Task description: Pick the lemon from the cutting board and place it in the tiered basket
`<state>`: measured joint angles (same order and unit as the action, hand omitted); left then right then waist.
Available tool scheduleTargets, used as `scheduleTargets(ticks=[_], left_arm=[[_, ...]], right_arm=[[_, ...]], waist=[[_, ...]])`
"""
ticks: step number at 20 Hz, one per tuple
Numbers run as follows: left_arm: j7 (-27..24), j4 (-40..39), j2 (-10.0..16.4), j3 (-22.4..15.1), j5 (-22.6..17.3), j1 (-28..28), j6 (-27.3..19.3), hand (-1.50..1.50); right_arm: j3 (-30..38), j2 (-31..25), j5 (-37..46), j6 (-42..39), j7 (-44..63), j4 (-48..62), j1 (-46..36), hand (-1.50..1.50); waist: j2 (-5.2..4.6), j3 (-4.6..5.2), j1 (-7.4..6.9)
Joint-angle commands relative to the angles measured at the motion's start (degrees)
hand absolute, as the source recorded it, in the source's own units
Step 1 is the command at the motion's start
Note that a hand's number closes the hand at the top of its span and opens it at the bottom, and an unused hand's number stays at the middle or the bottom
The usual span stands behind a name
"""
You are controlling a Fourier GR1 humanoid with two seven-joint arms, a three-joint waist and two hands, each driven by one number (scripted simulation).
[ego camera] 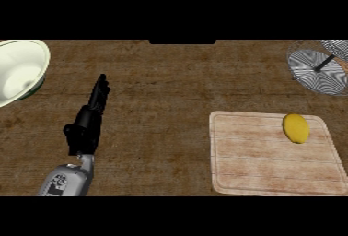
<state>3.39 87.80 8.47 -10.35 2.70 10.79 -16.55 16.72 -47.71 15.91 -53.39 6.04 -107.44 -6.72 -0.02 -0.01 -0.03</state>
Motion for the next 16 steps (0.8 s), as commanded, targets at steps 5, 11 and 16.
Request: scheduleTargets(ticks=[5,11,16], left_arm=[[-1.0,1.2,-1.8,0.8,1.0,-3.1,0.6,0.0],[-1.6,3.6,-2.3,-0.6,2.8,-5.1,1.8,0.0],[-1.5,1.3,-0.3,4.4,-0.3,-1.9,5.1,0.0]], right_arm=[[-2.6,1.1,12.2,3.9,-11.3,-1.5,3.2,-1.5],[-7.1,3.4,20.9,11.5,-16.8,5.4,0.1,-1.5],[-7.2,6.3,25.6,13.4,-12.4,6.1,1.5,-1.5]], waist=[[0.0,-0.02,0.03],[-0.01,-0.01,-0.29],[-0.02,0.0,-0.09]])
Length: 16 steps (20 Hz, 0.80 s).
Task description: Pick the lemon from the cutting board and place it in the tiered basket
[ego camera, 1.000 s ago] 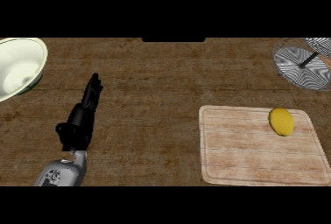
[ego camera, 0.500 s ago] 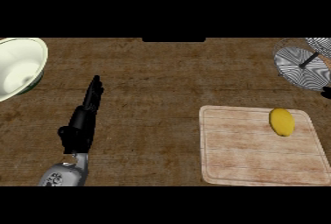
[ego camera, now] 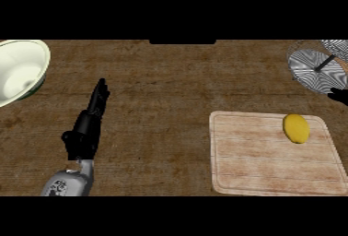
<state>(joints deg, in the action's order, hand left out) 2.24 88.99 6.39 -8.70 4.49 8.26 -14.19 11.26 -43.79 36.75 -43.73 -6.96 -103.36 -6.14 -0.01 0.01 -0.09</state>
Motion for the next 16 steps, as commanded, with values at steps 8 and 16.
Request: scheduleTargets(ticks=[8,16], left_arm=[[3.0,3.2,-0.9,0.4,2.1,-1.1,1.4,0.0],[-0.6,-2.2,-3.1,2.2,3.2,1.3,1.6,0.0]], right_arm=[[1.1,2.2,5.5,0.5,-5.2,6.6,1.7,-1.5],[0.3,4.5,8.5,2.6,-10.0,13.6,-4.1,-1.5]], waist=[[0.06,-0.01,0.08],[0.0,-0.01,0.01]])
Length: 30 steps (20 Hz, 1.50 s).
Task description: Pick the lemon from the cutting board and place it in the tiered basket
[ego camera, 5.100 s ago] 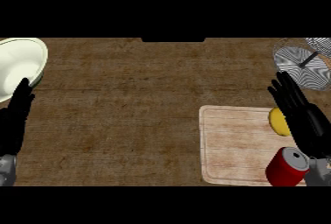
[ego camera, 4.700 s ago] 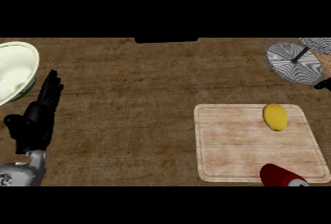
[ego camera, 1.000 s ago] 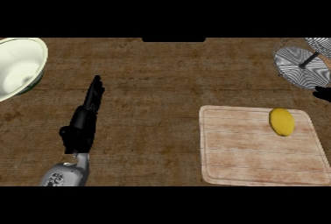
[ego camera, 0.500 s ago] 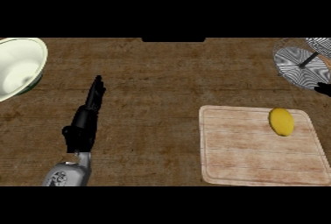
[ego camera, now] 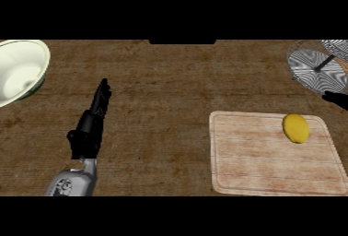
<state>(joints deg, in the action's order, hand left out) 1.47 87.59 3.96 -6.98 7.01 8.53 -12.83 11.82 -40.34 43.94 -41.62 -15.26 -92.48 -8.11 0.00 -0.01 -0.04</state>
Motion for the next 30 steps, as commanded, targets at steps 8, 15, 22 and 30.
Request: scheduleTargets(ticks=[8,15,22,30], left_arm=[[3.0,5.0,-2.7,-1.8,2.5,-3.3,-0.3,0.0],[6.8,4.7,-0.8,0.7,3.3,2.2,1.2,0.0],[-1.7,1.3,-1.3,2.6,0.6,-2.2,3.6,0.0],[2.9,2.8,-1.0,3.3,1.9,0.3,4.0,0.0]], right_arm=[[-1.2,3.9,3.2,-1.3,-1.2,0.8,-1.0,-1.5],[-4.6,6.5,7.5,1.7,-1.0,7.4,-4.2,-1.5],[-3.7,7.9,9.6,4.4,-2.8,9.7,-4.0,-1.5],[-3.5,8.1,10.7,4.9,-5.3,15.4,-6.1,-1.5]], waist=[[0.05,0.01,0.03],[0.0,-0.01,-0.1],[0.01,0.01,-0.01],[-0.01,0.0,-0.07]])
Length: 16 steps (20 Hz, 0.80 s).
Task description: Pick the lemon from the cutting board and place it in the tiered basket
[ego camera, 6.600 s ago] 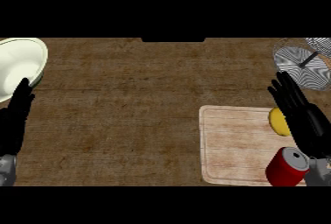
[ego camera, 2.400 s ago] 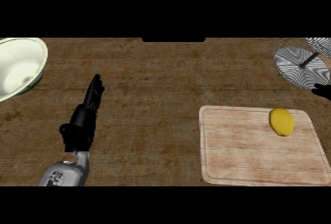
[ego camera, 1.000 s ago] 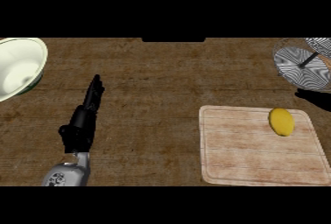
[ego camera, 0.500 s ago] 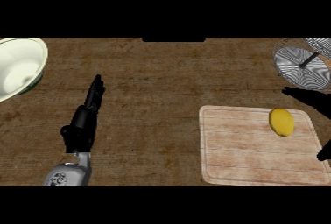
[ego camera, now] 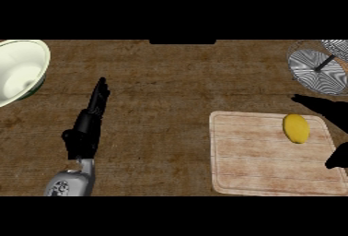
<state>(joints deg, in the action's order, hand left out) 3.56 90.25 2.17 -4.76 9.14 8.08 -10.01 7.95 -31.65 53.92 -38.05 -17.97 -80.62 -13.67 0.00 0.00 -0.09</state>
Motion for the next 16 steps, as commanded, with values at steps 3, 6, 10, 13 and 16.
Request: scheduleTargets(ticks=[3,6,10,13,16], left_arm=[[0.8,0.9,-0.7,0.0,1.2,0.5,-0.4,0.0],[-3.4,0.3,1.0,1.6,-1.1,-3.2,2.3,0.0],[-0.6,-1.2,0.8,2.6,0.0,0.9,1.5,0.0],[-0.6,-1.4,-1.0,1.0,0.3,0.4,1.1,0.0],[0.3,0.7,-2.1,-0.9,2.2,0.0,-1.6,0.0]], right_arm=[[-0.2,1.3,1.5,2.7,-2.2,5.4,-2.1,-1.5],[-1.3,3.4,2.5,2.3,0.9,4.3,-2.7,-1.5],[0.4,4.1,1.2,2.5,0.1,7.0,-3.7,-1.5],[1.5,4.7,0.5,3.9,-0.5,5.1,-1.6,-1.5],[0.5,8.0,2.1,10.9,-0.3,5.5,0.6,1.5]], waist=[[-0.01,-0.01,-0.07],[-0.01,0.0,-0.09],[-0.03,0.0,-0.06],[-0.01,0.0,0.04],[0.0,-0.01,0.01]])
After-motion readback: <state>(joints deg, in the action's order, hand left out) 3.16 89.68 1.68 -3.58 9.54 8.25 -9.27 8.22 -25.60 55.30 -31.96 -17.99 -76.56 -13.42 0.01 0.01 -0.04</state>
